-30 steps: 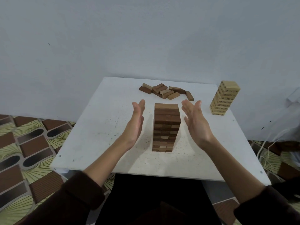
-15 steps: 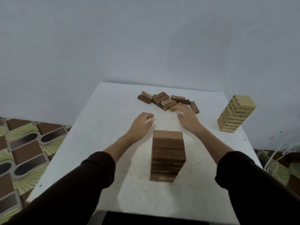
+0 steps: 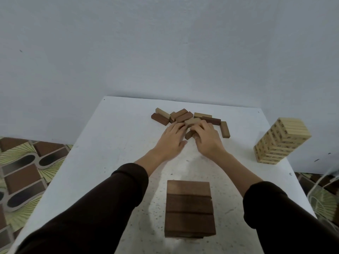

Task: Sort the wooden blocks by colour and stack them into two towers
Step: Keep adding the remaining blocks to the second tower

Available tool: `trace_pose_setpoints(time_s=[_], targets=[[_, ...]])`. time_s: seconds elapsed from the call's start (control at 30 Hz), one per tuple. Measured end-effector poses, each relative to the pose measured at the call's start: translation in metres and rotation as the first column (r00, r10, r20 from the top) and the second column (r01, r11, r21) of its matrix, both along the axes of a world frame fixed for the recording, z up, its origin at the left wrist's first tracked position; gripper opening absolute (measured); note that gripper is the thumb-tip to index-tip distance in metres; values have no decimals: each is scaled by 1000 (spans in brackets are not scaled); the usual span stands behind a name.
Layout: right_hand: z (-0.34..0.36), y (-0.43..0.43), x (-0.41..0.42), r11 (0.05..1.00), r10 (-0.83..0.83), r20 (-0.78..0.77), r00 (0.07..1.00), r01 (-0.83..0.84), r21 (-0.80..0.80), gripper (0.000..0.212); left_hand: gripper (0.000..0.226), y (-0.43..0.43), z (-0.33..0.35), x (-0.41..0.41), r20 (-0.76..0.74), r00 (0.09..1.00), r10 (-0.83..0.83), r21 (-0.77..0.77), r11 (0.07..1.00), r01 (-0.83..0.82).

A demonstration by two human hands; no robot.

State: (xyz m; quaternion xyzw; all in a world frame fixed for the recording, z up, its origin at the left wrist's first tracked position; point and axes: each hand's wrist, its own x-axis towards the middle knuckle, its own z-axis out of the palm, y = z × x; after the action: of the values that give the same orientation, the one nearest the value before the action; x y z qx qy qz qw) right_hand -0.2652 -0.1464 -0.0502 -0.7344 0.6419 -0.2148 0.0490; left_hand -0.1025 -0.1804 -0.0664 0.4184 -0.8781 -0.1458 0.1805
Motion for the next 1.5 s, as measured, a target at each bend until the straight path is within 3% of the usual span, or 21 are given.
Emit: trace_pose_setpoints(time_s=[0.2,0.3,0.5,0.63,0.7,0.77,0.83,0.93,1.2,1.5], targets=[[-4,13,0,998,56,56,997,-54,-34,20,20,0,1,4,-104,994,-25,-100,995,14],[-4,19,4,997,73,50,996,-71,-42,21,9,14,-3,10,-218,976,-21,-62,998,8],[-6,22,15,979,200,27,979,-201,27,25,28,44,-5,27,-368,929,32,43,999,-17],[-1,24,10,999,40,193,980,-41,1,32,42,50,1,27,-357,925,127,150,986,-78],[-2,22,0,997,-69,211,975,59,51,41,62,49,6,25,-340,915,219,274,953,-127],[0,22,-7,975,-130,196,972,89,203,54,83,46,13,24,-269,934,234,382,916,-119],[0,23,-11,950,-134,169,976,78,303,69,97,42,19,22,-205,955,216,456,884,-103],[4,28,-9,938,-102,207,973,26,345,86,109,38,22,17,-224,955,196,504,862,-58],[0,32,1,946,-29,463,886,-125,298,89,108,35,25,12,-266,954,135,549,835,35],[0,34,2,938,0,497,868,-172,301,86,101,36,23,12,-318,934,162,560,827,47]])
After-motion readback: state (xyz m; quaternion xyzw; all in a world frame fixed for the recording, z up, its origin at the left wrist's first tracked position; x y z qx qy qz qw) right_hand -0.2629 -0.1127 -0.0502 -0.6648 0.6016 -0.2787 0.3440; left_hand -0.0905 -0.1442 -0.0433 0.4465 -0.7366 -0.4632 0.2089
